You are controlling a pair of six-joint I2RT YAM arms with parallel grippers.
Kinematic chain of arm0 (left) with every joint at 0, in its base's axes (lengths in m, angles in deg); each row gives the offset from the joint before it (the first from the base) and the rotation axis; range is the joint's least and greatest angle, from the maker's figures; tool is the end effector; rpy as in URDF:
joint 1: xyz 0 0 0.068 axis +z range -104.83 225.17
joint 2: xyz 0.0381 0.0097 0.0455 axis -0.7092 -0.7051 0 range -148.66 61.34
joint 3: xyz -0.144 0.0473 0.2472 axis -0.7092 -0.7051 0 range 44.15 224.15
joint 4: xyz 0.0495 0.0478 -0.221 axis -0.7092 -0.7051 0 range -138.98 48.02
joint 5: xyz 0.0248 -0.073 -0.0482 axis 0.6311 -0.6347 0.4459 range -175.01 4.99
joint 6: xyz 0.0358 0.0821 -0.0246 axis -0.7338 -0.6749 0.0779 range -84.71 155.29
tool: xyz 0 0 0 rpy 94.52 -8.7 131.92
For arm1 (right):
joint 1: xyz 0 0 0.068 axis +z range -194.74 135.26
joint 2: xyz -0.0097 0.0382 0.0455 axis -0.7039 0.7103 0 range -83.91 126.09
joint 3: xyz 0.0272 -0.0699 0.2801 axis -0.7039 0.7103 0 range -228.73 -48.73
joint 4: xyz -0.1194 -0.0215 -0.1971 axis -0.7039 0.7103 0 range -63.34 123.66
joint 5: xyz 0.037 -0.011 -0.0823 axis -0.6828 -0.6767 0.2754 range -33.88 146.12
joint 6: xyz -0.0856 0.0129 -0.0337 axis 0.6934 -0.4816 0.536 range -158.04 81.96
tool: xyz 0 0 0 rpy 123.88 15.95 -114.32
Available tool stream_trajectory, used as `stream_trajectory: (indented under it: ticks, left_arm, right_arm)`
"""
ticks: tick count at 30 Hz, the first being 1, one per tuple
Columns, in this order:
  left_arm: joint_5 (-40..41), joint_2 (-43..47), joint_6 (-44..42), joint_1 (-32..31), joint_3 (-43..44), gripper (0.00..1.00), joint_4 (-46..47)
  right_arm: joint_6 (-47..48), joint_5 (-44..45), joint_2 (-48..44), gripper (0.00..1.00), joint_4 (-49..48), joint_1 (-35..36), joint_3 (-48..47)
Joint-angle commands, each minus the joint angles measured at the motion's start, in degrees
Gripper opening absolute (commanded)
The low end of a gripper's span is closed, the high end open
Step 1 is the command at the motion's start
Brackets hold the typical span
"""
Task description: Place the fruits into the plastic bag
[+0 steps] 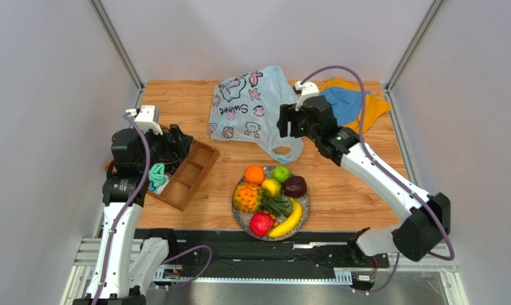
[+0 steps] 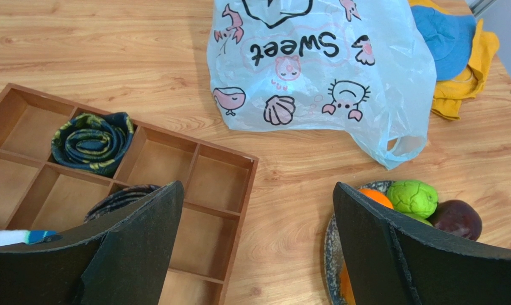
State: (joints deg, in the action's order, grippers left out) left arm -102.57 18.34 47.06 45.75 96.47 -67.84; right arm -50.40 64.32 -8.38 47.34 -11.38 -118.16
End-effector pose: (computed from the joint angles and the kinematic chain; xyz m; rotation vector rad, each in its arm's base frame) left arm 0.1618 -0.0236 0.3555 0.0130 1.8666 -0.4199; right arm 0.2633 0.1592 0.3527 -0.2846 2.0318 0.3546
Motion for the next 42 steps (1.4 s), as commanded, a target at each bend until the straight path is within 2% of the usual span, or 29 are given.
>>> stream_trajectory:
  ticks: [1, 7, 11, 15, 31, 42]
  left_arm:
    - [-1.68, -1.20, -0.70, 0.21, 1.30, 0.95, -0.41]
    - [-3.00, -2.17, -0.26, 0.21, 1.30, 0.95, -0.50]
    - [-2.92, -2.09, -0.26, 0.30, 1.21, 0.95, -0.50]
    - [-3.27, -2.35, -0.08, 0.30, 1.21, 0.95, -0.50]
    - [-4.50, -3.66, 0.27, 0.30, 1.21, 0.95, -0.50]
    - [-5.20, -4.37, 0.18, 0.30, 1.39, 0.95, -0.50]
  right_arm:
    - [1.90, 0.85, 6.55, 0.69, 5.06, 3.63, -7.55]
    - [1.81, -0.21, 17.09, 0.62, 7.52, 6.79, -12.92]
    - [1.55, 2.85, 22.99, 0.59, 10.51, 9.35, -16.26]
    - [-0.56, 4.62, 27.65, 0.57, 10.96, 9.96, -15.65]
    - [-6.89, 9.11, 36.18, 0.54, 6.65, 8.65, -12.84]
    - [-4.96, 12.17, 41.89, 0.47, 3.13, 7.50, -13.80]
